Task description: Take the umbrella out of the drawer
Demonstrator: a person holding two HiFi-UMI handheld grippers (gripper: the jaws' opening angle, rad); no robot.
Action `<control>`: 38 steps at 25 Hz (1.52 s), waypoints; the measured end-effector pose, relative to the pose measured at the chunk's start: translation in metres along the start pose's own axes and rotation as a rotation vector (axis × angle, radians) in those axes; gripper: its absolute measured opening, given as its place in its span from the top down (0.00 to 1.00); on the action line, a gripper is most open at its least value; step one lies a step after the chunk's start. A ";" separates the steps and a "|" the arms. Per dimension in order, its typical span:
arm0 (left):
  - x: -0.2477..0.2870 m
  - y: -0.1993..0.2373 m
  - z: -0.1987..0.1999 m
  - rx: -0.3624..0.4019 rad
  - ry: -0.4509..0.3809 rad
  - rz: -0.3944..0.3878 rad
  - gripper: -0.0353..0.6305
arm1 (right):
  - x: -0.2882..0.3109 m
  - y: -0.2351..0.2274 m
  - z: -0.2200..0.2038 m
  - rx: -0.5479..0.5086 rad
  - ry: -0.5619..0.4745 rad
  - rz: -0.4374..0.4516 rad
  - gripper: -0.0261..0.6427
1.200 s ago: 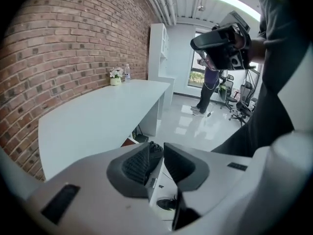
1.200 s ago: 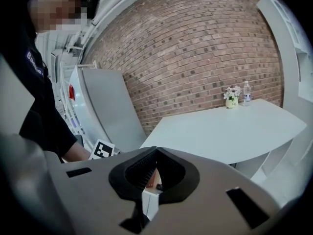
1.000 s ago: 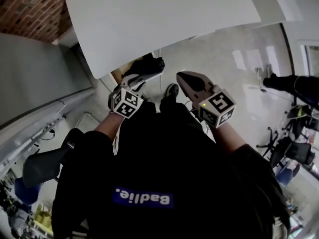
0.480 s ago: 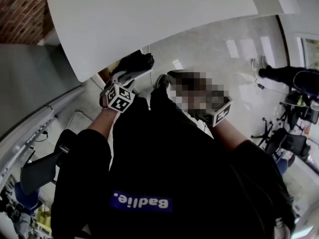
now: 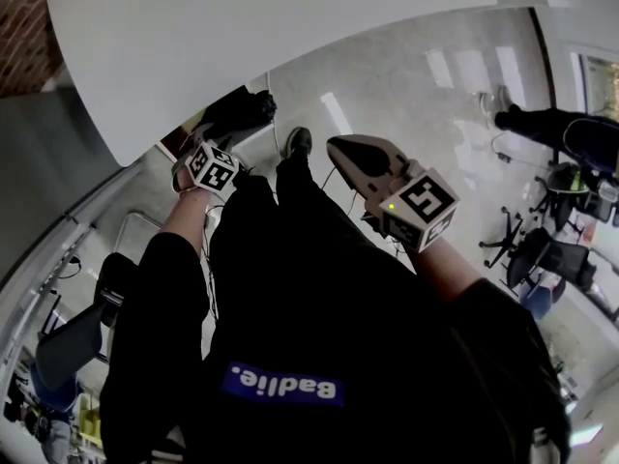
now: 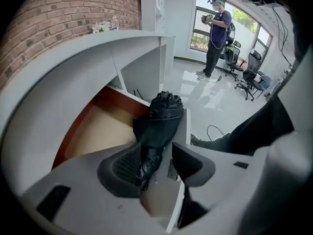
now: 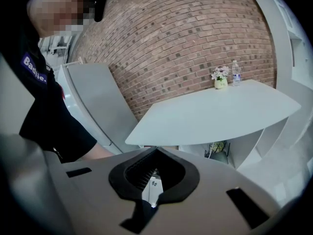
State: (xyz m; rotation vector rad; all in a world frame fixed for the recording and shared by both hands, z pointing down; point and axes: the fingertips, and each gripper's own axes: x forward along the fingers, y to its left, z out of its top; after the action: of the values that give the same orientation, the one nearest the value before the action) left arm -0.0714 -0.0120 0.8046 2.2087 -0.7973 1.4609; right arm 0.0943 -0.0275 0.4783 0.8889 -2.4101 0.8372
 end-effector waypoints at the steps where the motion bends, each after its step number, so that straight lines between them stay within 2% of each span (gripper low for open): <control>1: 0.006 0.002 -0.003 0.001 0.012 0.004 0.64 | -0.002 -0.004 -0.004 0.006 0.004 -0.007 0.92; 9: 0.045 0.011 -0.018 0.056 0.096 0.007 0.56 | -0.015 -0.029 -0.031 0.056 0.029 -0.065 0.92; 16: 0.060 0.014 -0.018 0.191 0.142 -0.017 0.48 | -0.020 -0.038 -0.044 0.064 0.051 -0.104 0.92; 21: 0.066 0.017 -0.014 0.240 0.156 -0.037 0.45 | -0.021 -0.038 -0.045 0.068 0.059 -0.116 0.92; 31: 0.077 0.011 -0.012 0.325 0.193 -0.104 0.45 | -0.022 -0.039 -0.050 0.076 0.079 -0.131 0.92; 34: 0.081 0.007 -0.013 0.337 0.211 -0.156 0.53 | -0.022 -0.039 -0.051 0.077 0.086 -0.135 0.92; 38: 0.081 0.005 -0.014 0.345 0.231 -0.199 0.55 | -0.023 -0.037 -0.050 0.062 0.087 -0.136 0.92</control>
State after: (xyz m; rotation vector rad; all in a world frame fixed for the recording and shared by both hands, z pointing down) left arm -0.0606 -0.0279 0.8848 2.2188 -0.2568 1.8150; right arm 0.1450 -0.0068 0.5158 1.0067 -2.2329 0.8843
